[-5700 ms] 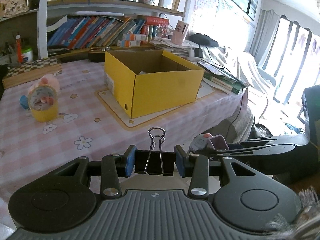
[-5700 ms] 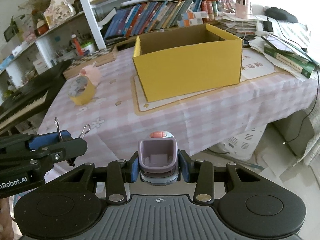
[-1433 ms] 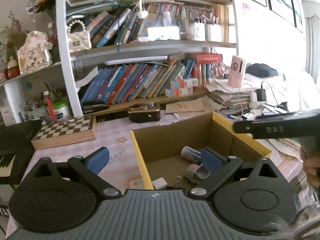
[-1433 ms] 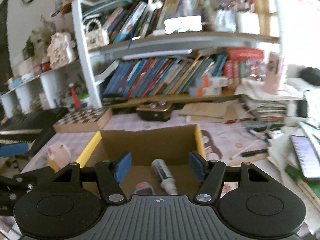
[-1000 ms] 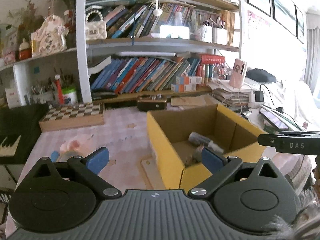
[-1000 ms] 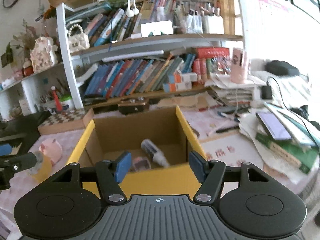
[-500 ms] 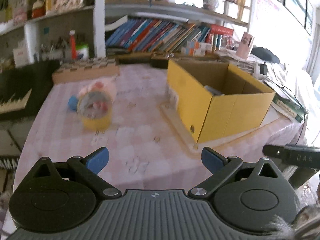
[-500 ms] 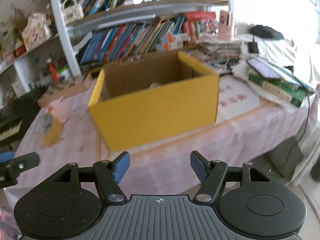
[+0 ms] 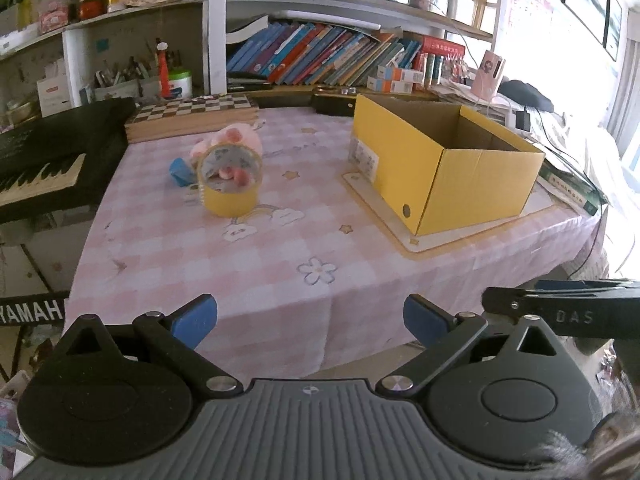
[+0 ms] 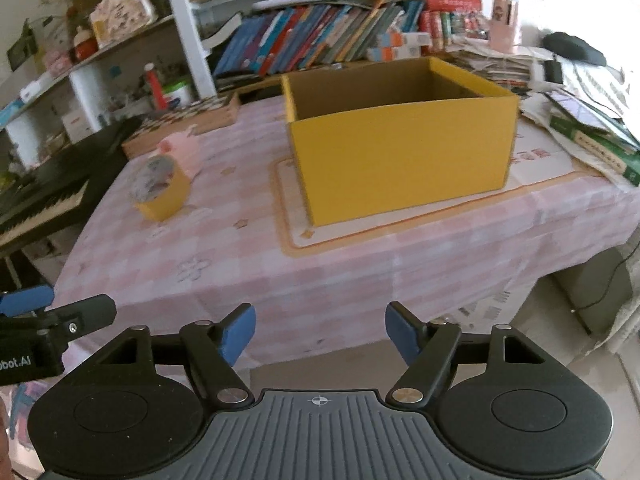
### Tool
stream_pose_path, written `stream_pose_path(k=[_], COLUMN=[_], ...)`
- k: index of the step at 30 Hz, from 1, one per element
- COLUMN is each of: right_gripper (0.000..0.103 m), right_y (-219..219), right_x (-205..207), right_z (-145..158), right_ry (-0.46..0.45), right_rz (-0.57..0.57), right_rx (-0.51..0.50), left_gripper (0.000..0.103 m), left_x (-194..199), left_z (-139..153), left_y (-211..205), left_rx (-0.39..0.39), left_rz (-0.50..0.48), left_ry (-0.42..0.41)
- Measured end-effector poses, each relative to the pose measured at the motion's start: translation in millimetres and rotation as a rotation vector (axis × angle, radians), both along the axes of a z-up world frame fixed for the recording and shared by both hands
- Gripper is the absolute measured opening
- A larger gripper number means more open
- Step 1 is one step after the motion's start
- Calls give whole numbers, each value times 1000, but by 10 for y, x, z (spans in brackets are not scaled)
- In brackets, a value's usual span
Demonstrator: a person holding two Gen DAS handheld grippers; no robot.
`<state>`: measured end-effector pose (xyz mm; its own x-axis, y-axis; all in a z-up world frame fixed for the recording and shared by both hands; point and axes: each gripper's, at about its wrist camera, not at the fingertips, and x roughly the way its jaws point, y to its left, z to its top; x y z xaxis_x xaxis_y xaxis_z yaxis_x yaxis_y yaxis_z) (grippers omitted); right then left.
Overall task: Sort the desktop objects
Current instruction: 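Withdraw both open tools from the box back toward the tape roll and pig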
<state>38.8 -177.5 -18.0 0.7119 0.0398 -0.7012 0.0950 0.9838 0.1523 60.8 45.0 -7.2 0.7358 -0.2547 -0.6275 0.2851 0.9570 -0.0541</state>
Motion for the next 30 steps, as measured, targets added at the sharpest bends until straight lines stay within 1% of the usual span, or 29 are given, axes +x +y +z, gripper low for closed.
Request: stream_pose_path(k=[4, 10, 16, 22, 30], right_gripper=[74, 74, 74, 74, 74], right_y=[196, 505, 765, 984, 1101], right_x=[30, 96, 153, 236, 373], right_z=[16, 57, 91, 107, 110], right_ry=[-6, -13, -23, -33, -38], right_rz=[28, 114, 183, 252, 292], right_rx=[-10, -25, -40, -51, -65], left_gripper=[100, 101, 101, 101, 101], left_x=[-71, -133, -189, -191, -86], left_z=[22, 53, 67, 69, 52], left_y=[183, 484, 696, 848, 899], left_rx=[-1, -10, -10, -14, -21], left_rz=[22, 102, 161, 207, 218], left_ry=[-13, -29, -32, -35, -32])
